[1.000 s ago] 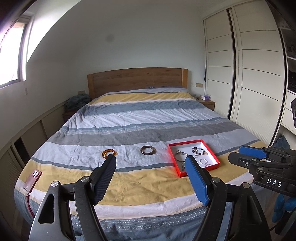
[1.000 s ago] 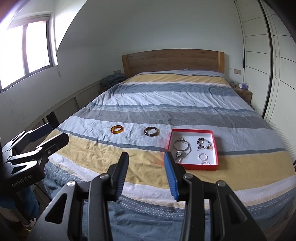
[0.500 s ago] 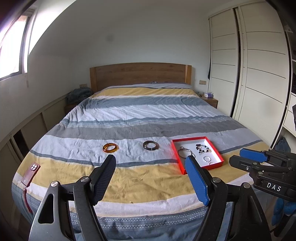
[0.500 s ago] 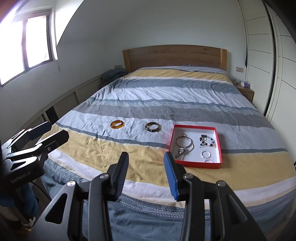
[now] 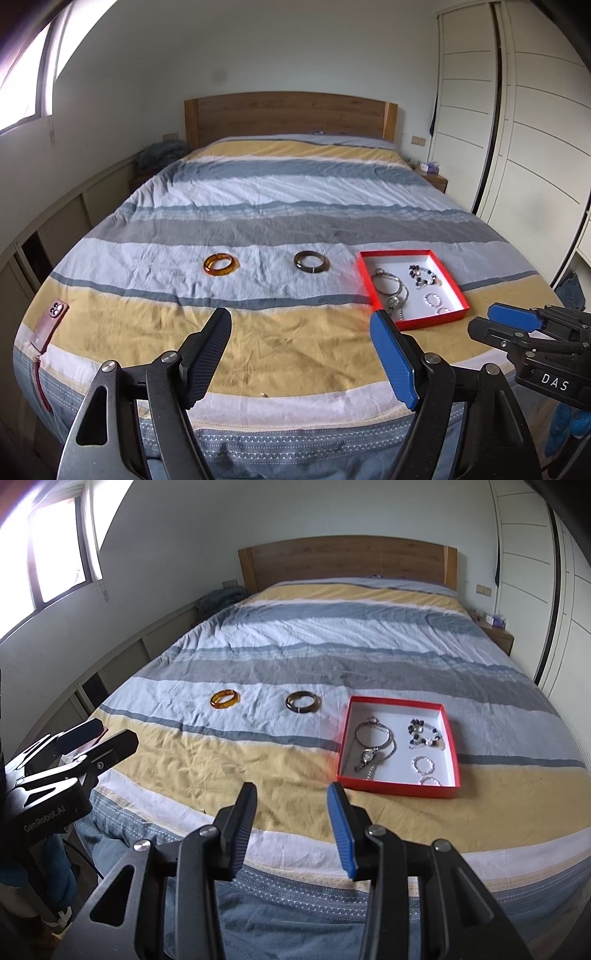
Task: Organize jewelry
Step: 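Pull both open tools back from the box toward the two bangles, then grasp the amber bangle with the left tool while the right tool grasps the dark brown bangle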
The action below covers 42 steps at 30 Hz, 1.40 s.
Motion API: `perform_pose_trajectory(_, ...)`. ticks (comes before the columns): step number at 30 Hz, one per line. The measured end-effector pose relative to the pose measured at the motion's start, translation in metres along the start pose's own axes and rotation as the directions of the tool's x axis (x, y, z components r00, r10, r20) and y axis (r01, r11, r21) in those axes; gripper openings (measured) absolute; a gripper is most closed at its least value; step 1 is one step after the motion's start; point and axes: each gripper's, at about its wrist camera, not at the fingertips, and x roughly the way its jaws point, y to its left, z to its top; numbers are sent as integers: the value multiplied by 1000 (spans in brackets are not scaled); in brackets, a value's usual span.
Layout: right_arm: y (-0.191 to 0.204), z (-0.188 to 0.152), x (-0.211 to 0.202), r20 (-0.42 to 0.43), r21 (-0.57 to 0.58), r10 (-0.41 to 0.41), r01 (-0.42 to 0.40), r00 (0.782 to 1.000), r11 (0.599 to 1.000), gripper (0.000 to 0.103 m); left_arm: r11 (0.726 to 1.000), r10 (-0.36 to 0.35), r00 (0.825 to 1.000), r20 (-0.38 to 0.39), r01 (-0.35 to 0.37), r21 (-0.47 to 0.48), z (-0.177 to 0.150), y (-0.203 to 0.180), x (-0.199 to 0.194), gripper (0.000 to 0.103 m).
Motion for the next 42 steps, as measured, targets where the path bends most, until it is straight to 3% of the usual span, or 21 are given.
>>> perform_pose_trajectory(10,-6,0,45,-92,11,17,-17,996,1000,38,998,-33,999,-22,32,-61,-11,23,39,77)
perform_pose_trajectory(22,-6,12,118,-197,-5,55,-57,979,998,38,988,24,977,-214,-56,-146,-26,80,108,77)
perform_pose_trajectory(28,-9,45,167,-213,-17,55,-60,976,998,38,978,77,961,-266,-125,-166,-3,125,163,77)
perform_pose_trajectory(40,-20,124,298,-239,5,21,-20,971,1000,39,969,112,942,-315,-174,-176,56,200,308,80)
perform_pose_trajectory(42,-27,133,320,-252,36,26,-17,967,999,48,966,141,934,-329,-202,-161,61,207,334,80)
